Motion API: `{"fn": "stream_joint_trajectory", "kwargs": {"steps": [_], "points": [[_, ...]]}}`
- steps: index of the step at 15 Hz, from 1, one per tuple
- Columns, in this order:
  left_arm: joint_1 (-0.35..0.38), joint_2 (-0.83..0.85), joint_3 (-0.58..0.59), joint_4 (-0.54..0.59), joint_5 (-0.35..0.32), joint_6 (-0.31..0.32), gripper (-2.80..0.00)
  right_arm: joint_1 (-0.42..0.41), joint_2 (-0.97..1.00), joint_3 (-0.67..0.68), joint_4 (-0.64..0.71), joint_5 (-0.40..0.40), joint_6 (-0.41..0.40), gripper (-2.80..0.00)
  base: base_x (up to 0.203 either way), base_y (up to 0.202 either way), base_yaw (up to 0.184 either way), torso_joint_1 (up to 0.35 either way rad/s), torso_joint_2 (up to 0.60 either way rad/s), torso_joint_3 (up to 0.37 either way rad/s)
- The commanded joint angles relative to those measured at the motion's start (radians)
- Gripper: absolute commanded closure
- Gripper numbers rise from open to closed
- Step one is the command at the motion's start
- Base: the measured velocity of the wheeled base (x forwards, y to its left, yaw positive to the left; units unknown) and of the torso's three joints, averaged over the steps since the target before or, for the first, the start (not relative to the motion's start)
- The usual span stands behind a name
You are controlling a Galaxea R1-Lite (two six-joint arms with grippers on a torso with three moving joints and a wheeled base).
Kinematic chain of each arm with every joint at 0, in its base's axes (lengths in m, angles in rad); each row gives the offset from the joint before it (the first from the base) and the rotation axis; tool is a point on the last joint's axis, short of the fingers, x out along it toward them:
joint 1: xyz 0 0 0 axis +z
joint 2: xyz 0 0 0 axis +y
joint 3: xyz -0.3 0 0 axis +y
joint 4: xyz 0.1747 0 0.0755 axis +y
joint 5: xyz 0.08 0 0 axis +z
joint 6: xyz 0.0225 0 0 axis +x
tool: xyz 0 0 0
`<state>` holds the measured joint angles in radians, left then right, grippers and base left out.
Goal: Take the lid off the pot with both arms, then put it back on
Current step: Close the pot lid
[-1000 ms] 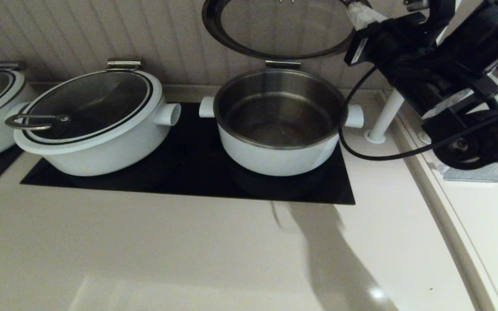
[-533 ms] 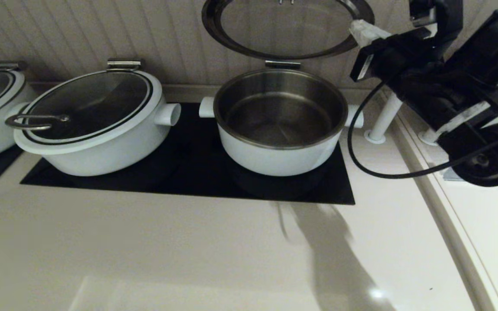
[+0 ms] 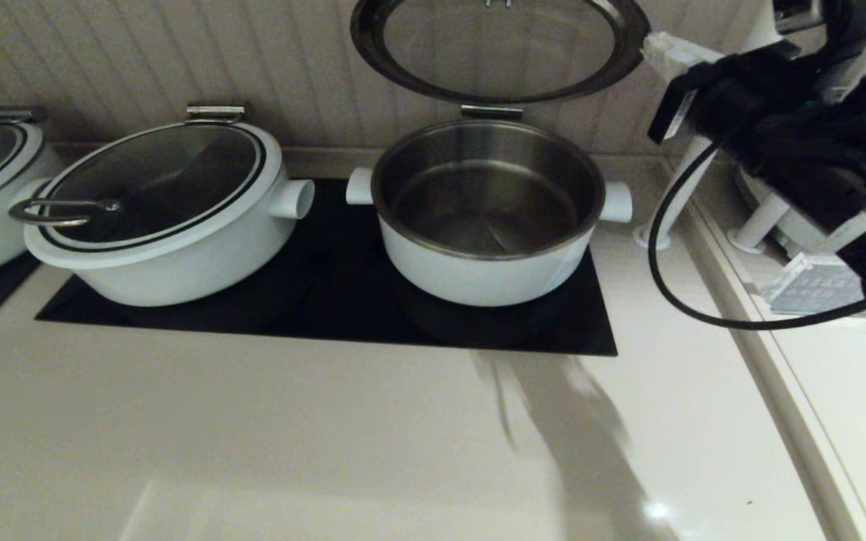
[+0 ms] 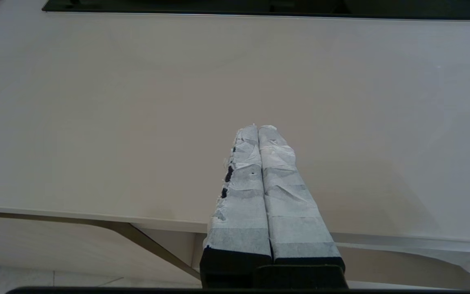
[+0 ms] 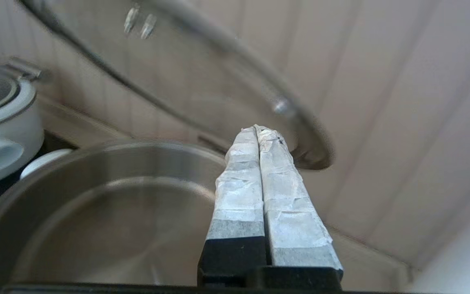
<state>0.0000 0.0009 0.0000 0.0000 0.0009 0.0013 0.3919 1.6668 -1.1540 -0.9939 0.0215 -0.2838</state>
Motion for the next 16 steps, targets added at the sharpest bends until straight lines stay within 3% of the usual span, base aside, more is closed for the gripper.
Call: {"fn": "stream_joint_trajectory", "kwargs": {"steps": [1,10,12,16], "points": [[0.000,-0.001,0.000,0.000,0.001,0.000,0.00,-0.022,-0.023,-0.036,0.010,0.009,-0.002,0.00,0.000,0.000,0.000,0.000,0.00,0.000],[0.000,-0.001,0.000,0.000,0.001,0.000,0.00,-0.085,0.106,-0.391,0.154,0.186,-0.001,0.00,0.000,0.000,0.000,0.000,0.00,0.000],[0.000,-0.001,0.000,0.000,0.001,0.000,0.00,-0.085,0.136,-0.405,0.148,0.243,-0.001,0.00,0.000,0.000,0.000,0.000,0.00,0.000],[0.000,-0.001,0.000,0.000,0.001,0.000,0.00,-0.082,0.175,-0.394,0.117,0.262,-0.003,0.00,0.000,0.000,0.000,0.000,0.00,0.000]]}}
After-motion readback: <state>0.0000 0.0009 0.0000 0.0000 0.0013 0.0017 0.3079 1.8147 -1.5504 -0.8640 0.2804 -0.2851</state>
